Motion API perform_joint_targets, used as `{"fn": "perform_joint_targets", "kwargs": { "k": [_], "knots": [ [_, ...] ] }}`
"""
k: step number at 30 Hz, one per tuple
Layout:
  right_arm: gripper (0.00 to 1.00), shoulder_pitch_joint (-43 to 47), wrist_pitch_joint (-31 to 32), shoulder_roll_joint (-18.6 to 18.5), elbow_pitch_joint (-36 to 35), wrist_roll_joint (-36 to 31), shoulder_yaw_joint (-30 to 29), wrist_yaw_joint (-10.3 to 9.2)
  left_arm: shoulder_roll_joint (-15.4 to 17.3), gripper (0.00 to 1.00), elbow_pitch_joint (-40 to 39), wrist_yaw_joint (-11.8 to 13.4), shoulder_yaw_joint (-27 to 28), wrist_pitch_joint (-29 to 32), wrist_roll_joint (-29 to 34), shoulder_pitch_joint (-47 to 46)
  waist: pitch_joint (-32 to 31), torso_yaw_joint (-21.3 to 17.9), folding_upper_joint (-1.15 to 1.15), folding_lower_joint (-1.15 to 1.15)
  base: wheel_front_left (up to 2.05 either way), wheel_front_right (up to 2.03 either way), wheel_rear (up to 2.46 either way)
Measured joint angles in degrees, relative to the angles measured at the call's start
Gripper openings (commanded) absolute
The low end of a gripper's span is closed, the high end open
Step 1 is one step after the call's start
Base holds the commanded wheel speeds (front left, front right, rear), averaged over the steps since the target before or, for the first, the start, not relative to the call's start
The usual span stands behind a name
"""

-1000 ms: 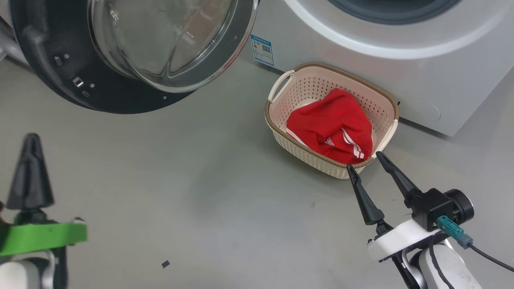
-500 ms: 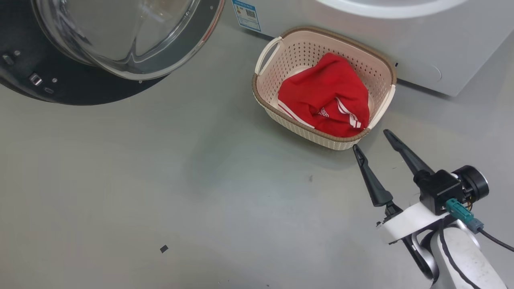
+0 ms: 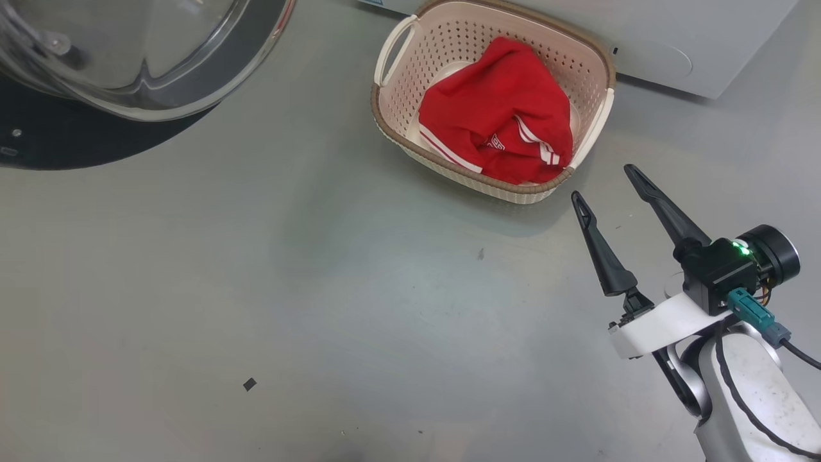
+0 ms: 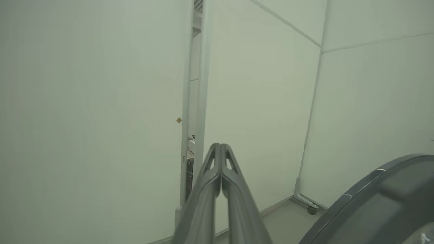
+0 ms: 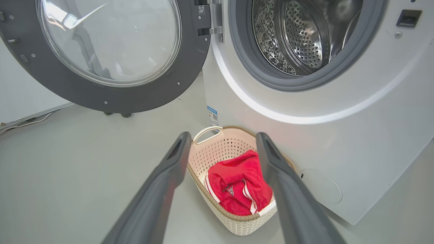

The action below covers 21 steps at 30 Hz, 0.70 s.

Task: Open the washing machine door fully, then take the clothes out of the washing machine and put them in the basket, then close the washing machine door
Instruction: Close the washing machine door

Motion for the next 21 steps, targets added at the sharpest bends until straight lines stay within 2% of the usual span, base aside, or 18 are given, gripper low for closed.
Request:
{"fn": "perform_joint_targets", "kwargs": {
  "k": [6,12,15,21],
  "knots": [
    [1.00,-0.07,0.04,-0.03,-0.01,0.00,0.40,0.00,-0.75,0.00,9.58,2.58,4.69,6.13,-9.11,-5.95,0.97,-1.89,0.00,0.00,0.00,0.00,0.00],
    [1.00,-1.14,0.04,0.02,-0.01,0.03,1.10,0.00,-3.74,0.00,17.05,7.31,10.68,12.65,-20.22,-13.85,1.37,-3.76,0.00,0.00,0.00,0.00,0.00],
    [1.00,-1.15,0.04,0.03,0.01,0.07,1.21,0.00,-3.93,0.00,19.76,9.68,12.60,15.02,-22.20,-16.32,1.44,-4.69,0.00,0.00,0.00,0.00,0.00],
    [1.00,-1.15,0.03,0.02,0.04,0.15,1.25,0.00,-2.18,0.00,24.31,10.73,14.82,18.44,-23.37,-18.35,1.51,-6.28,0.00,0.00,0.00,0.00,0.00]
  ]
}}
